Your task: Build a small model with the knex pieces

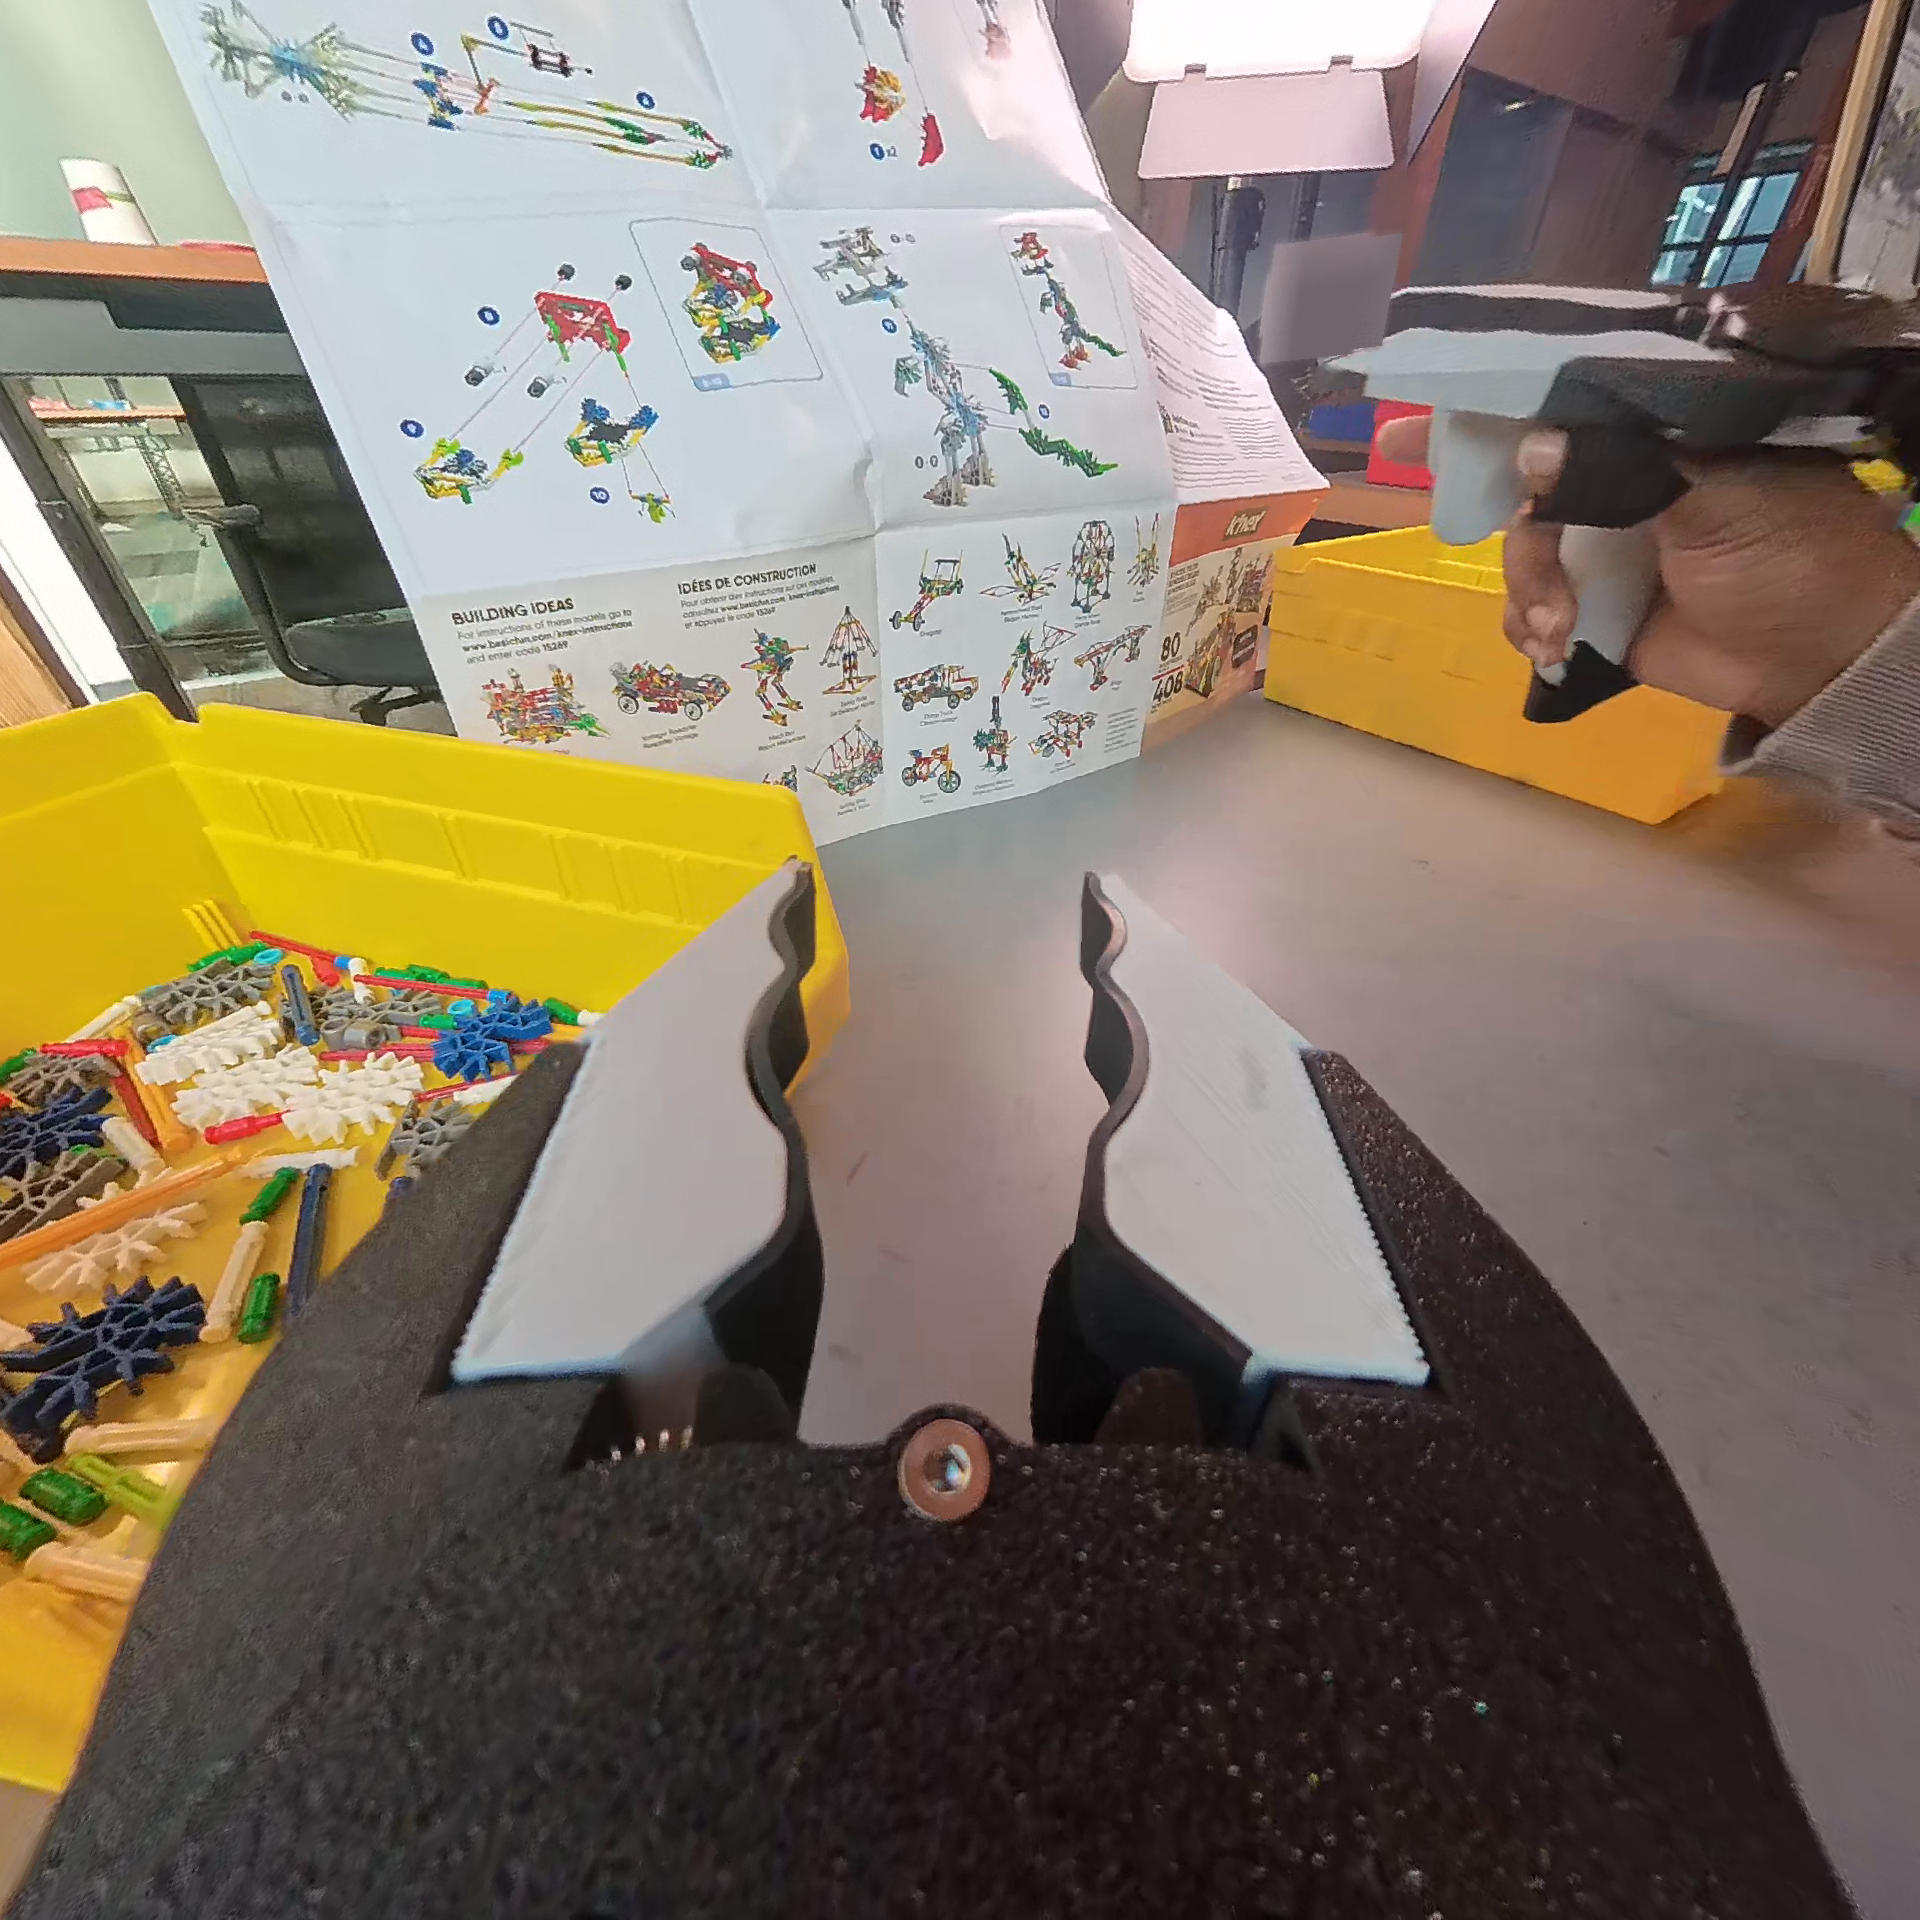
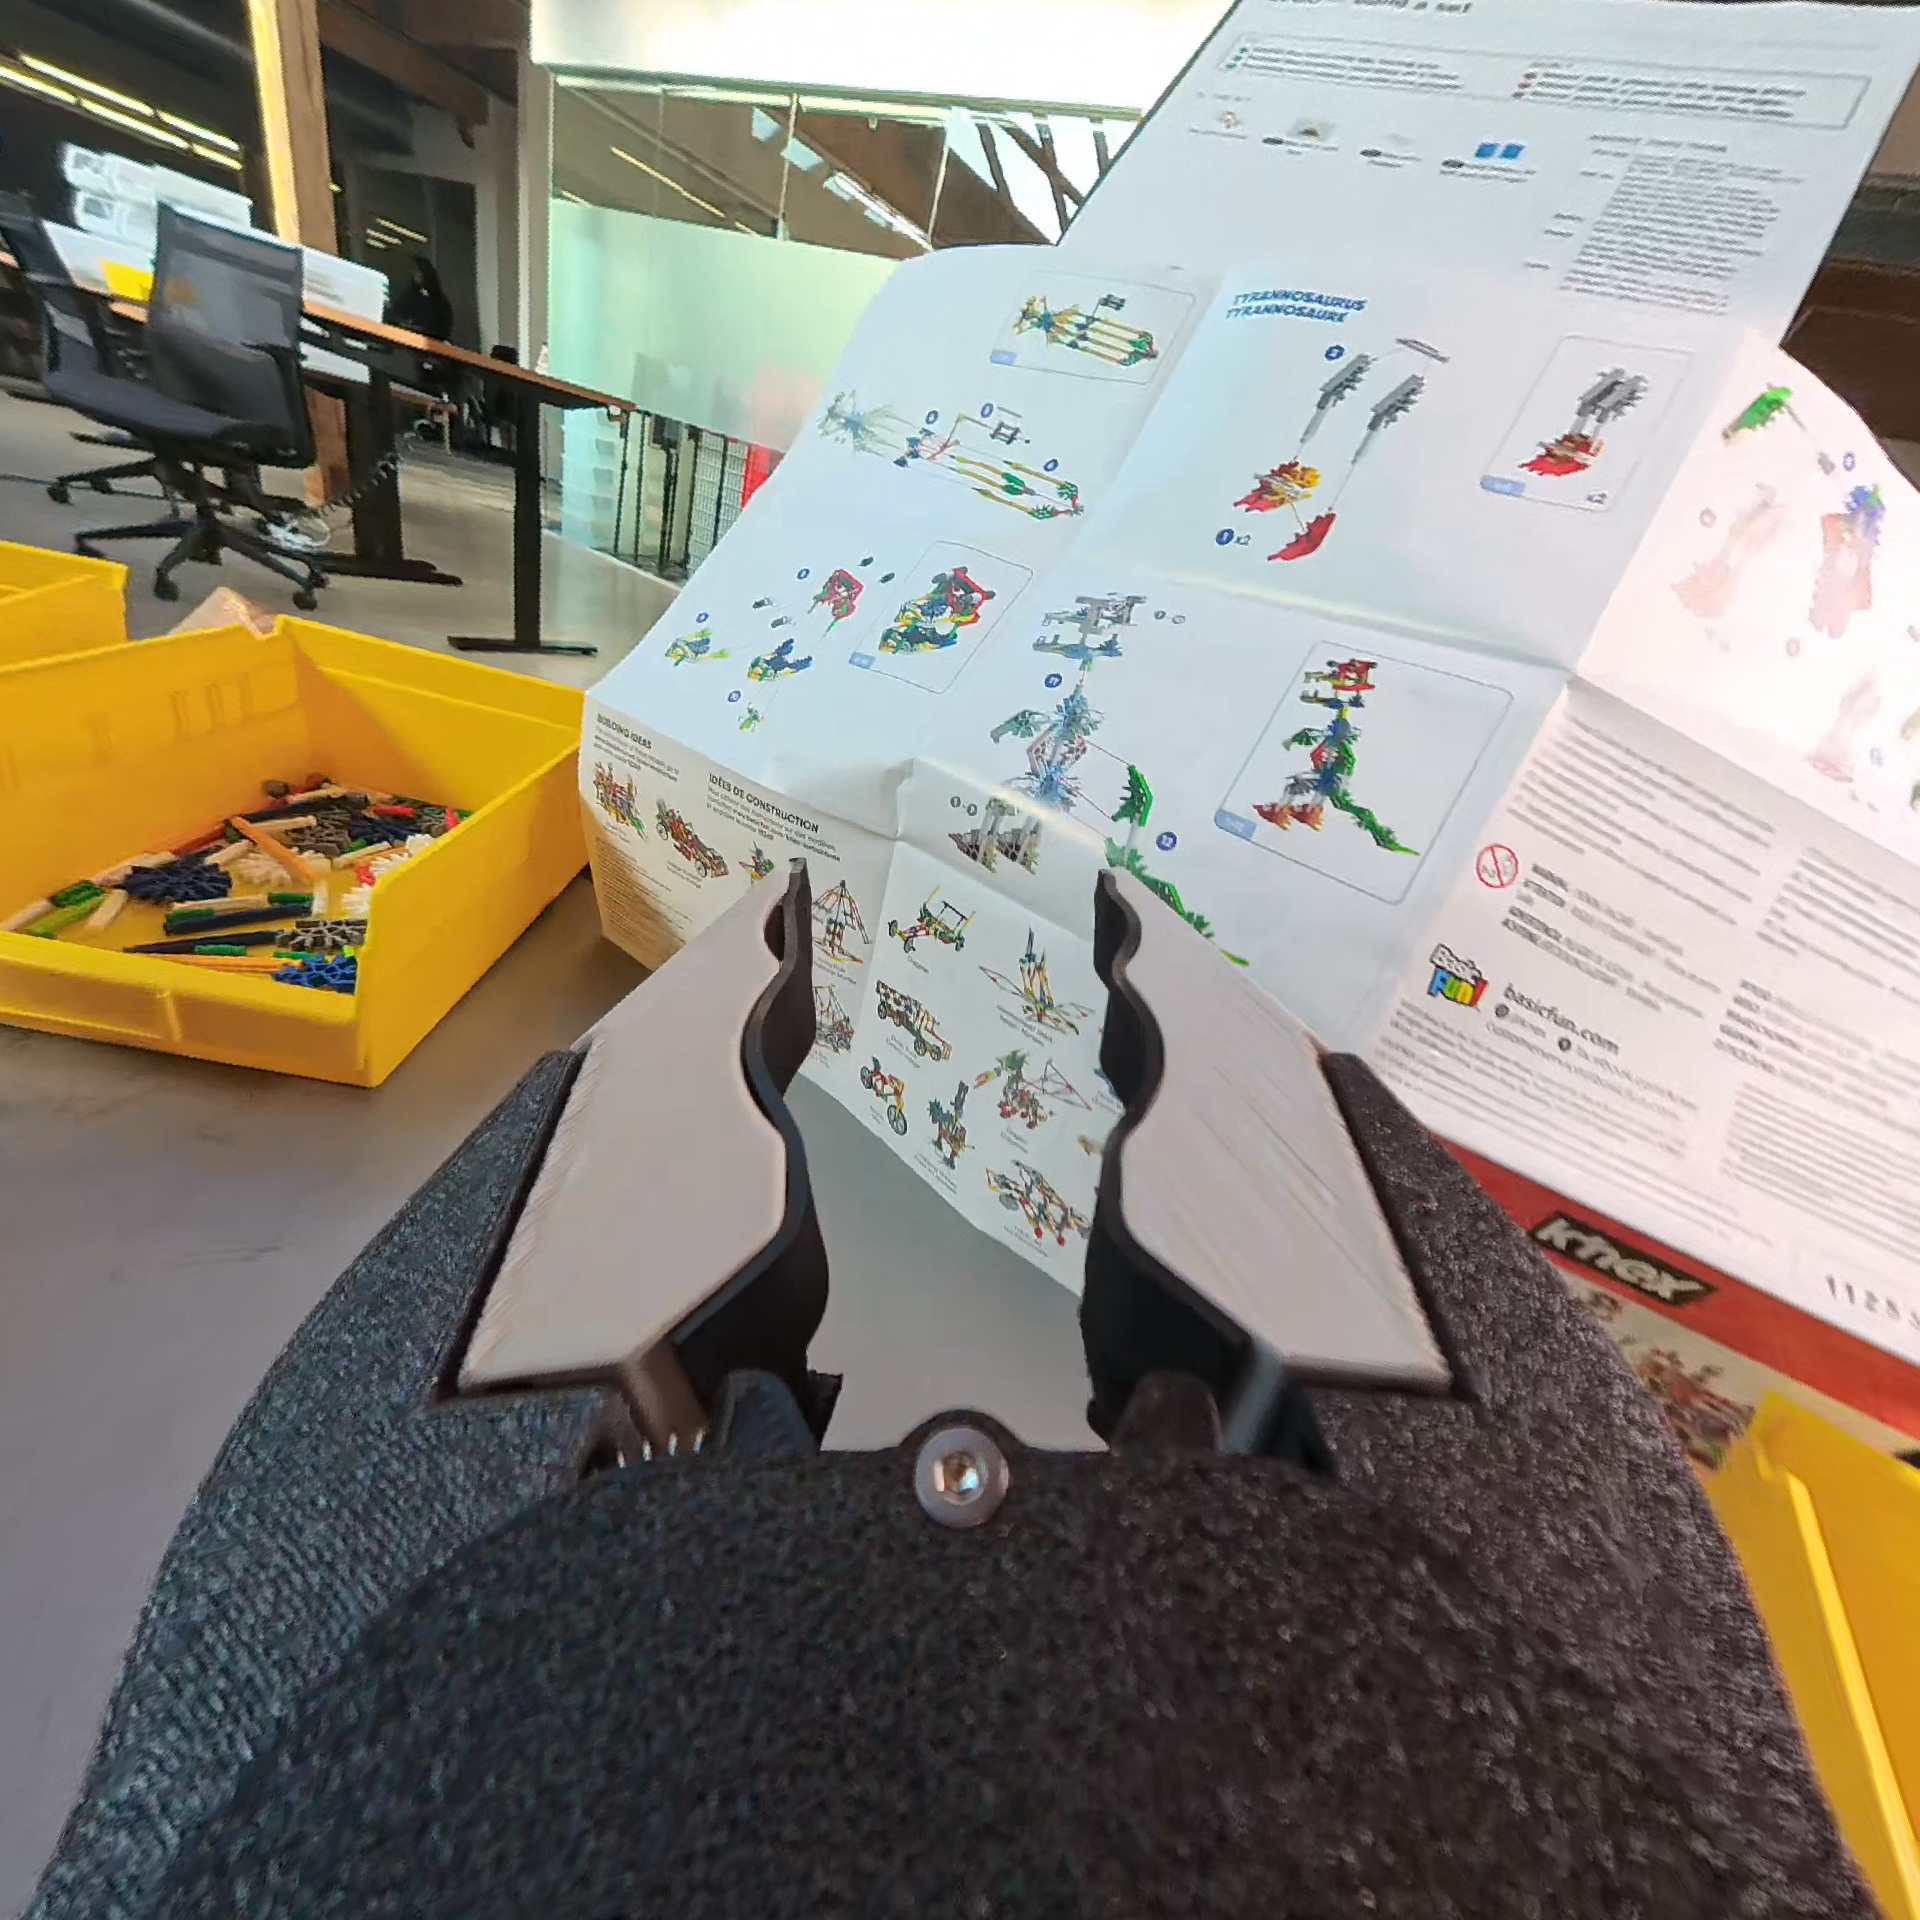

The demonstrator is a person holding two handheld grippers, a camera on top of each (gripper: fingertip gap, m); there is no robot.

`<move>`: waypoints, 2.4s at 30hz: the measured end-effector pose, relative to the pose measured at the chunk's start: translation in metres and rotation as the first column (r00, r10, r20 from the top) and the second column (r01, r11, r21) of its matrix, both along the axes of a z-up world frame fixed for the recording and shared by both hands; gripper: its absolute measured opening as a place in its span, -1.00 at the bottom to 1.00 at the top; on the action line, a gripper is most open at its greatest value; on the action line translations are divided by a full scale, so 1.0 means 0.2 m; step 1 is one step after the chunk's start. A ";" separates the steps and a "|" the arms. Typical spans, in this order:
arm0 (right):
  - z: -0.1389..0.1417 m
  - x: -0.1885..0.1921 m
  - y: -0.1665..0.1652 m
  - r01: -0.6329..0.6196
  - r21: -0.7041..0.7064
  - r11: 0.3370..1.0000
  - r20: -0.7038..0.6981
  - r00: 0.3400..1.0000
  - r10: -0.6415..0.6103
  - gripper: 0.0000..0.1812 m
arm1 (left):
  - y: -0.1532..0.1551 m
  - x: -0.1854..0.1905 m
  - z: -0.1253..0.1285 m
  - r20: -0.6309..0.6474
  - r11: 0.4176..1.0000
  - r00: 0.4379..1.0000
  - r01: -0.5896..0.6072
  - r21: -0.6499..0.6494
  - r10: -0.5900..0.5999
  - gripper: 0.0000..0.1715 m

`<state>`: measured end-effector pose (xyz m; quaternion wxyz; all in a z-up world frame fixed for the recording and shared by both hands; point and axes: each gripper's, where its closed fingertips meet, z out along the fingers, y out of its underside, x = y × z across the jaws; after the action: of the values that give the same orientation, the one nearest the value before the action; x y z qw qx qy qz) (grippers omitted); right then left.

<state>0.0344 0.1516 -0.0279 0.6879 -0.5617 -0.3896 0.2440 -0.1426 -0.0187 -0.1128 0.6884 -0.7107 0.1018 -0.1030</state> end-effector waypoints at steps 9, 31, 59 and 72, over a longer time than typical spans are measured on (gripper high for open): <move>0.03 -0.22 0.31 0.026 0.002 1.000 0.005 1.000 -0.026 -0.81 | 0.01 0.01 -0.04 -0.001 0.999 1.000 0.029 -0.017 -0.029 -0.80; -0.07 -0.15 0.44 0.070 -0.024 0.997 -0.030 0.997 -0.071 -0.89 | 0.00 0.03 -0.06 0.077 0.995 0.994 0.079 -0.065 -0.073 -0.94; -0.09 -0.14 0.44 0.055 -0.086 0.995 -0.056 0.997 -0.060 -0.84 | 0.04 -0.03 -0.11 0.102 0.995 0.995 0.015 -0.101 -0.005 -0.82; -0.14 -0.17 0.43 0.017 -0.121 0.993 -0.052 0.998 -0.023 -0.85 | 0.04 -0.01 -0.12 0.117 0.993 0.993 0.028 -0.113 -0.015 -0.81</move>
<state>0.0006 0.2366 -0.0550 0.6653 -0.5993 -0.3503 0.2748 -0.1448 -0.0111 -0.1366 0.6500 -0.7408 0.0633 -0.1572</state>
